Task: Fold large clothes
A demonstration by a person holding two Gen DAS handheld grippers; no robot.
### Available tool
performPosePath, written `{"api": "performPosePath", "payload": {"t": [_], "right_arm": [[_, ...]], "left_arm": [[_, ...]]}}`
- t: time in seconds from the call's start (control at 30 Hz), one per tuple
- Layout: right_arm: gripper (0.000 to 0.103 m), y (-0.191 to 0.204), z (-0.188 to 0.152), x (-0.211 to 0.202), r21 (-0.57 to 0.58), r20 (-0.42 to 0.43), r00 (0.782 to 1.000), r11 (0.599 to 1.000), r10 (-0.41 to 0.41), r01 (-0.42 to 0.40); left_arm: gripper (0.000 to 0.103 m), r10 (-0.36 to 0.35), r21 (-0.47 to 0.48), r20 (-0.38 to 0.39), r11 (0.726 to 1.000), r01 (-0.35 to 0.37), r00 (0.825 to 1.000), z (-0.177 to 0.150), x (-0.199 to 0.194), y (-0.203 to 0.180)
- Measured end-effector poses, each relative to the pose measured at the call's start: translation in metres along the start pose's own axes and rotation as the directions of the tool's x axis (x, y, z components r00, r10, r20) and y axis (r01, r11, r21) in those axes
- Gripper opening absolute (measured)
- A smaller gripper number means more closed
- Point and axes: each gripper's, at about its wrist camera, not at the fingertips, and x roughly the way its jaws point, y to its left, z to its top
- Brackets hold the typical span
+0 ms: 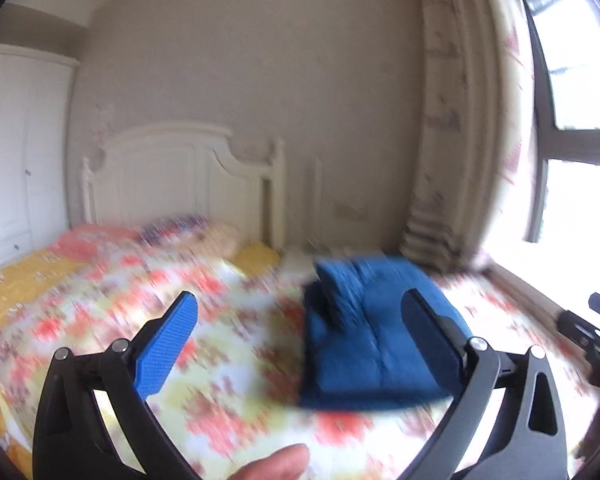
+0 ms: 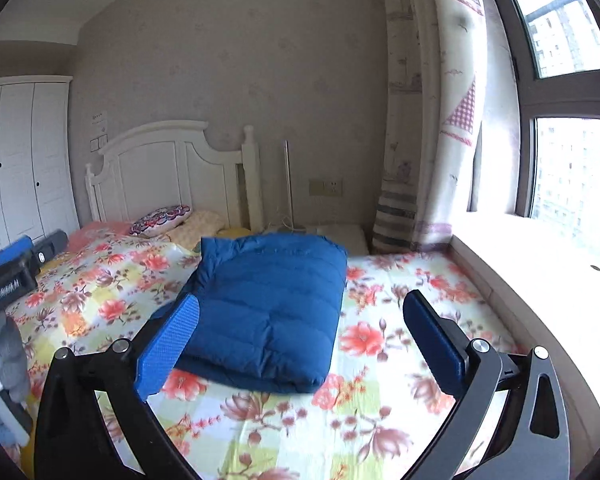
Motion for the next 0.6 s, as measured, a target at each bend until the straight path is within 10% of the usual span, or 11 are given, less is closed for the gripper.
{"api": "performPosePath", "payload": {"t": [0.27,0.6], "right_arm": [[0.098,0.016,-0.041,0.018,-0.045,-0.119,0.993,0.999,-0.014,0.009],[0.098,0.036,-0.048,0.017,-0.100,-0.127,0.992,0.995,0.001,-0.014]], "left_arm": [[0.101,0.003,0.036,-0.199,0.999,0.005,0.980,-0.063,0.029,-0.016],[0.101,0.033,0.049,-0.192,0.999,-0.024,0.981,-0.070,0.031,-0.020]]}}
